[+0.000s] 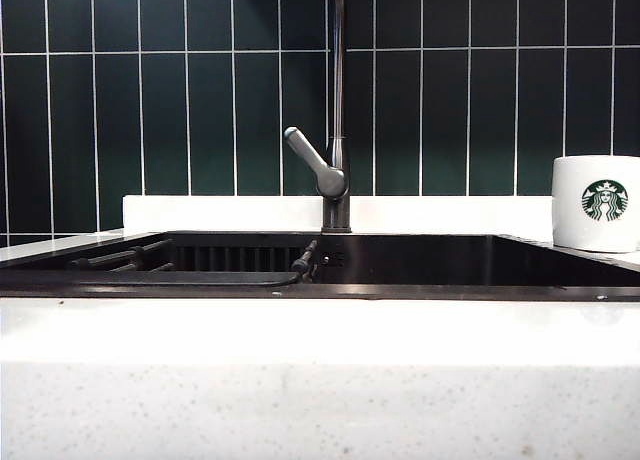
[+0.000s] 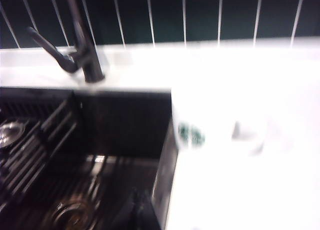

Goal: Pick up the mug next to the sink, go to the faucet to get some water, pour the water into the sink, and finally put the mug back to its place.

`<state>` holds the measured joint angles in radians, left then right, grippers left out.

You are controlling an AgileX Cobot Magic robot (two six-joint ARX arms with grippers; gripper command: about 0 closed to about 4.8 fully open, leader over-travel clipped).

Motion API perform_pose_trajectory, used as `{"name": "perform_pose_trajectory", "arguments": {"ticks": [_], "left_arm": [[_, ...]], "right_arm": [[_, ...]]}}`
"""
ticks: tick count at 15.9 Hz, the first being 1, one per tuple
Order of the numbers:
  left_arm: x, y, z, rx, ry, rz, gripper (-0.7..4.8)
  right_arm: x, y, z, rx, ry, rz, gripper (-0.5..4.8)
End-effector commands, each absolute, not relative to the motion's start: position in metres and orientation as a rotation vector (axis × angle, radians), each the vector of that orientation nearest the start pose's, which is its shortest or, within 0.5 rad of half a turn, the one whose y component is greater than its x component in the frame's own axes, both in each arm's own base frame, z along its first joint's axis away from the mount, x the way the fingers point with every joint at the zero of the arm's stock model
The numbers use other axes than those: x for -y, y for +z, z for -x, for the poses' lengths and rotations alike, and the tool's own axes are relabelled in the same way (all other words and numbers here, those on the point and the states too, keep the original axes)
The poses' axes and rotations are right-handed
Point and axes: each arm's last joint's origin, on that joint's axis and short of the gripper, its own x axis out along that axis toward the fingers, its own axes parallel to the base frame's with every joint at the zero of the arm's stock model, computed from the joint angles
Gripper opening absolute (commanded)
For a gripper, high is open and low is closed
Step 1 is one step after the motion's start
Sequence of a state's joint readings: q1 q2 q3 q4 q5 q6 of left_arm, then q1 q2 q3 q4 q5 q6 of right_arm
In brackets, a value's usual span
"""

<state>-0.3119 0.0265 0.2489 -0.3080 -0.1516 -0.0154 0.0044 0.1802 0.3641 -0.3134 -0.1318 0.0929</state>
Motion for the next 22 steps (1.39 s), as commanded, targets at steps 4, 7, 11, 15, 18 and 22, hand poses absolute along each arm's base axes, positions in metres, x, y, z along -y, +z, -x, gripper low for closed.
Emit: {"name": "perform_pose_trajectory", "arguments": {"ticks": [4, 7, 11, 15, 18, 22], "left_arm": [[0.016, 0.211, -0.079, -0.056, -0.003, 0.11, -0.06], [0.02, 0.195, -0.085, -0.047, -0.071, 0.087, -0.06], [0.022, 0.201, -0.084, 0.024, -0.131, -0.001, -0.06], [0.024, 0.19, -0.088, 0.023, -0.159, -0.006, -0.06], [0.025, 0.173, -0.092, -0.002, -0.16, -0.005, -0.06], [0.026, 0.165, -0.094, -0.007, -0.163, -0.013, -0.06]], "right_arm": [[-0.004, 0.224, -0.092, -0.101, 0.115, -0.103, -0.01], [-0.004, 0.214, -0.09, -0.071, 0.107, -0.052, -0.01], [-0.002, 0.207, -0.086, -0.046, 0.038, -0.018, -0.01], [-0.002, 0.181, -0.089, -0.095, 0.036, 0.002, -0.01], [-0.002, 0.168, -0.092, -0.124, 0.038, 0.033, -0.01], [-0.002, 0.161, -0.094, -0.124, 0.039, 0.053, -0.01]]}}
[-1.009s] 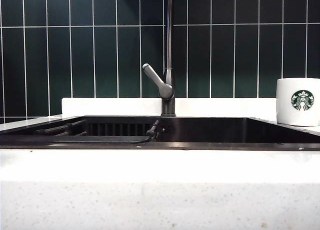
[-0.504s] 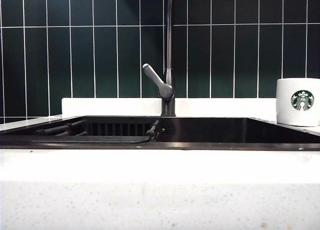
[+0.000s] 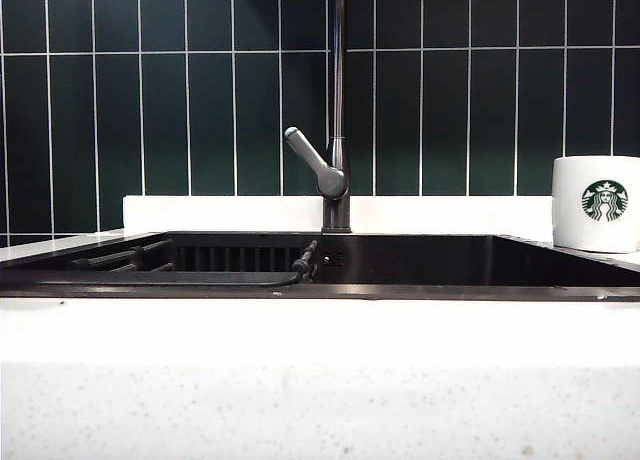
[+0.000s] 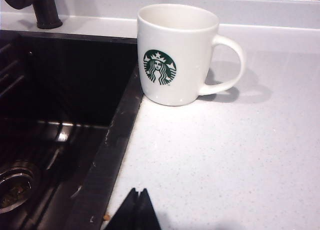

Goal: Pick up the mug next to the sink, go to the faucet to get some water, pour the water into the sink, and finally put the mug back to its place.

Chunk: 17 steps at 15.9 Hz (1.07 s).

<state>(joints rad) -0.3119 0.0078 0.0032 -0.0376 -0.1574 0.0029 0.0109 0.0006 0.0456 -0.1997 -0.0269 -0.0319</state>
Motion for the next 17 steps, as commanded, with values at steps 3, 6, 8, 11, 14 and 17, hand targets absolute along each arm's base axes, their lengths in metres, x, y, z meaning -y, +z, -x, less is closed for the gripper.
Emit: {"name": "perform_pose_trajectory", "arguments": {"ticks": [3, 6, 8, 11, 14, 17], "left_arm": [[0.0255, 0.1624, -0.094, -0.029, -0.152, -0.017, -0.06], [0.0255, 0.1602, -0.0939, -0.051, -0.153, -0.023, -0.06], [0.0255, 0.1601, -0.0939, -0.052, -0.153, -0.024, -0.06], [0.0255, 0.1602, -0.0939, -0.052, -0.153, -0.023, -0.06], [0.0255, 0.1601, -0.0939, -0.052, -0.153, -0.024, -0.06], [0.0255, 0.1602, -0.0939, -0.052, -0.153, -0.023, -0.06]], "right_arm": [[-0.0018, 0.161, -0.0941, -0.126, 0.04, 0.045, -0.01], [-0.0019, 0.1607, -0.0941, -0.129, 0.042, 0.028, -0.01], [-0.0019, 0.1589, -0.0939, -0.147, 0.041, 0.022, -0.01], [-0.0017, 0.1589, -0.0939, -0.147, 0.039, 0.017, -0.01], [-0.0017, 0.1589, -0.0939, -0.148, 0.039, 0.017, -0.01], [-0.0017, 0.1589, -0.0939, -0.147, 0.039, 0.017, -0.01]]}}
